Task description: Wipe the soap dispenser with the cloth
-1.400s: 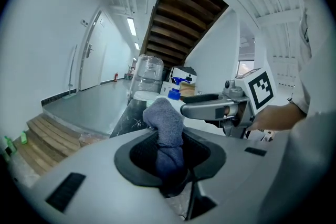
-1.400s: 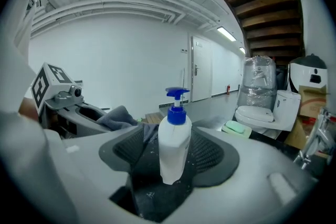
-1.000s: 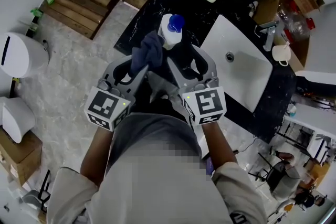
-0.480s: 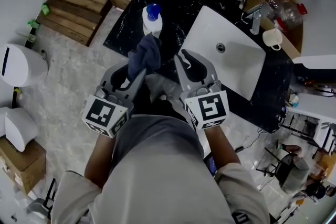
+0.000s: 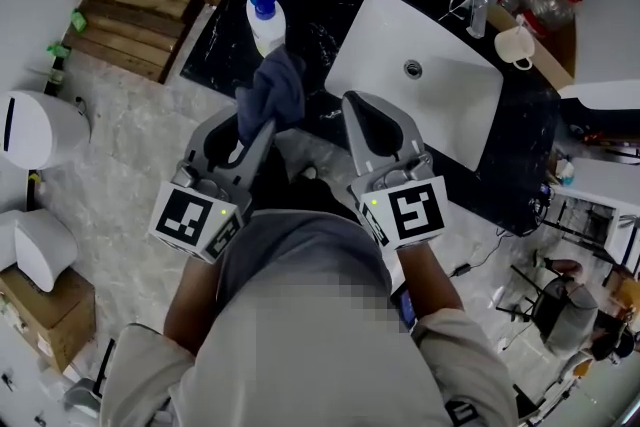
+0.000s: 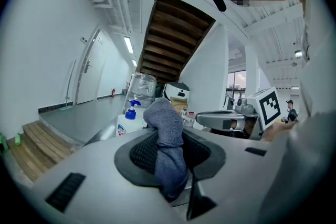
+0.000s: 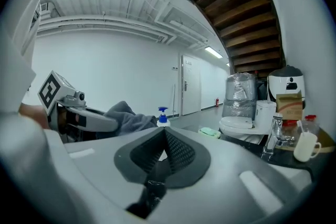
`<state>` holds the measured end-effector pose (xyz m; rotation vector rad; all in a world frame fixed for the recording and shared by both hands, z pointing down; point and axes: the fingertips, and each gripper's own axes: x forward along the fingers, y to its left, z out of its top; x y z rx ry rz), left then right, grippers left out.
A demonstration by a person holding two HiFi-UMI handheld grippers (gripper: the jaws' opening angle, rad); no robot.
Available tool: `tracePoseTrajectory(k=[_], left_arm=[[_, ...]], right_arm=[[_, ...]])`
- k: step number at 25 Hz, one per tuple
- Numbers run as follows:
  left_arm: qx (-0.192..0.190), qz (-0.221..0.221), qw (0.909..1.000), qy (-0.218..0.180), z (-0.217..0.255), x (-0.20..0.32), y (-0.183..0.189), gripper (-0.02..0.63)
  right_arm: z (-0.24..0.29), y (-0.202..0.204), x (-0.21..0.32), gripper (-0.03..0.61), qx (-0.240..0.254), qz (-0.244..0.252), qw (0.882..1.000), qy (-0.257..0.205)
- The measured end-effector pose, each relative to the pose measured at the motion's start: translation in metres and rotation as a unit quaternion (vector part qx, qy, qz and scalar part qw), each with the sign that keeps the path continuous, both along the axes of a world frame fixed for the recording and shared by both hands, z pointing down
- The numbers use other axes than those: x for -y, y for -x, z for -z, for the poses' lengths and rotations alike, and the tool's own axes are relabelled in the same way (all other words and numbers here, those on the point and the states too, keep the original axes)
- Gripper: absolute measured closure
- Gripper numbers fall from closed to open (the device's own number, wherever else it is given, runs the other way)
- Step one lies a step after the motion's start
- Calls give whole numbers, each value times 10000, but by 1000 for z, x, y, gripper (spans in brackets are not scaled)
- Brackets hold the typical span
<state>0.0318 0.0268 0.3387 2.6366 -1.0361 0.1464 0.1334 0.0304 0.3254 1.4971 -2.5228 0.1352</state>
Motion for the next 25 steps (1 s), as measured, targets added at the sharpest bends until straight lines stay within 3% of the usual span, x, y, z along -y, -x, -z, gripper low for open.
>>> tracePoseTrajectory(k=[25], left_arm=[[-133,93,9998,-64,7,23,7,512]], right_arm=[[6,11,23,580,232,374,9990,102]])
